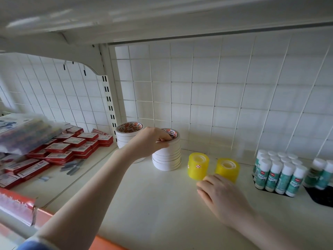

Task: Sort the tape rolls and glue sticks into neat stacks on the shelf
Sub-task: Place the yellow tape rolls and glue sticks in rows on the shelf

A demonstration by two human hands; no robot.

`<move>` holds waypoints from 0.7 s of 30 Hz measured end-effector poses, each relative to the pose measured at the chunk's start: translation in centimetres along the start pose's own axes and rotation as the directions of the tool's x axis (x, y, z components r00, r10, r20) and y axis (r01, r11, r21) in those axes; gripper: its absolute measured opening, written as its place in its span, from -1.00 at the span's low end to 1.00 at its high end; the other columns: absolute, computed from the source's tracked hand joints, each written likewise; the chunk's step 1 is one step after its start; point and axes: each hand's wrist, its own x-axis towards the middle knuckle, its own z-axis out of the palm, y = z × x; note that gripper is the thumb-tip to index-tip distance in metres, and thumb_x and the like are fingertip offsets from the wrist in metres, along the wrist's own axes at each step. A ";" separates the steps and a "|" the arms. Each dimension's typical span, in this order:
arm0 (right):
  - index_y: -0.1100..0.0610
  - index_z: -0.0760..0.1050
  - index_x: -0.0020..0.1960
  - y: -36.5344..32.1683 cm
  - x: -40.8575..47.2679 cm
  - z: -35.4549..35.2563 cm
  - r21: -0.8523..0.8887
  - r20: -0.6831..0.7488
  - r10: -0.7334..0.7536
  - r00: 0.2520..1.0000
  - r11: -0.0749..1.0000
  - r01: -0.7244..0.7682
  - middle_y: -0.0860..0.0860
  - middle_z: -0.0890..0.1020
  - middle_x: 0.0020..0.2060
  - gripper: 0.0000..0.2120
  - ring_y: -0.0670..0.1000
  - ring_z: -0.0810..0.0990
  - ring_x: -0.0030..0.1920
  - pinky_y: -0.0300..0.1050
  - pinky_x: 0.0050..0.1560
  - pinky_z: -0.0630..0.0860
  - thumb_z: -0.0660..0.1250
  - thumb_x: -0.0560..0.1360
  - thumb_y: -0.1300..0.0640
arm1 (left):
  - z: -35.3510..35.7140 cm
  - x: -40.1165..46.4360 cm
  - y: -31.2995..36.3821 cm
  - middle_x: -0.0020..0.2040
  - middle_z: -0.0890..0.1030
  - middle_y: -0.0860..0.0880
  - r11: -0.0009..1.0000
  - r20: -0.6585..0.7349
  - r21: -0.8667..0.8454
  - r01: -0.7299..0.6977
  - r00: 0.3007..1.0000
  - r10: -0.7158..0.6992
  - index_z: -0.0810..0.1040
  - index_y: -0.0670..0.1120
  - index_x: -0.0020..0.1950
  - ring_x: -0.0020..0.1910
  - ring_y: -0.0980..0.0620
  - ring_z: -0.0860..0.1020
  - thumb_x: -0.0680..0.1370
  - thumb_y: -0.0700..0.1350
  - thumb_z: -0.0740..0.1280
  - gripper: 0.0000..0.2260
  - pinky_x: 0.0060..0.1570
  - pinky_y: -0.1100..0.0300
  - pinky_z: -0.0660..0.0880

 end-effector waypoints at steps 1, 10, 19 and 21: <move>0.01 0.47 -0.33 0.0 0.0 0.0 0.000 0.001 0.001 1.000 1.000 -0.001 -0.10 0.49 -0.39 -0.72 -0.05 0.50 -0.36 -0.18 -0.42 0.47 0.09 0.47 0.00 | 0.0 -0.1 0.1 -0.07 0.64 -0.02 1.000 -0.004 -0.003 -0.002 1.000 0.002 0.65 -0.07 0.04 -0.08 0.00 0.55 0.51 -0.18 0.34 -0.85 0.01 0.10 0.43; 0.00 0.49 -0.31 0.0 -0.1 -0.1 -0.003 0.006 0.005 1.000 1.000 -0.005 -0.11 0.50 -0.39 -0.71 -0.06 0.50 -0.36 -0.20 -0.42 0.46 0.08 0.48 -0.01 | -0.4 -0.5 0.4 -0.09 0.63 -0.12 1.000 -0.003 0.017 0.024 1.000 -0.024 0.61 -0.13 -0.03 -0.08 -0.08 0.56 0.37 0.11 0.21 -0.61 0.00 -0.03 0.48; 0.01 0.48 -0.33 1.7 -1.5 -1.7 -0.052 0.056 -0.020 0.998 0.998 0.023 -0.09 0.49 -0.40 -0.72 -0.02 0.50 -0.38 -0.21 -0.43 0.45 0.09 0.45 -0.01 | 2.0 -3.8 2.3 -0.02 0.63 -0.07 0.993 -0.459 0.120 0.020 0.888 0.037 0.62 -0.12 0.09 -0.03 -0.16 0.55 0.41 -0.21 0.46 -0.74 -0.10 0.03 0.50; 0.03 0.46 -0.35 2.7 -2.3 -2.4 -0.057 0.070 -0.026 0.997 0.998 0.030 -0.07 0.47 -0.42 -0.73 0.00 0.49 -0.40 -0.18 -0.45 0.44 0.10 0.45 0.00 | 3.1 -4.8 3.4 -0.03 0.63 -0.08 0.990 -0.516 0.124 0.068 0.857 0.006 0.62 -0.16 0.06 -0.05 -0.18 0.57 0.38 -0.23 0.47 -0.74 -0.15 0.01 0.53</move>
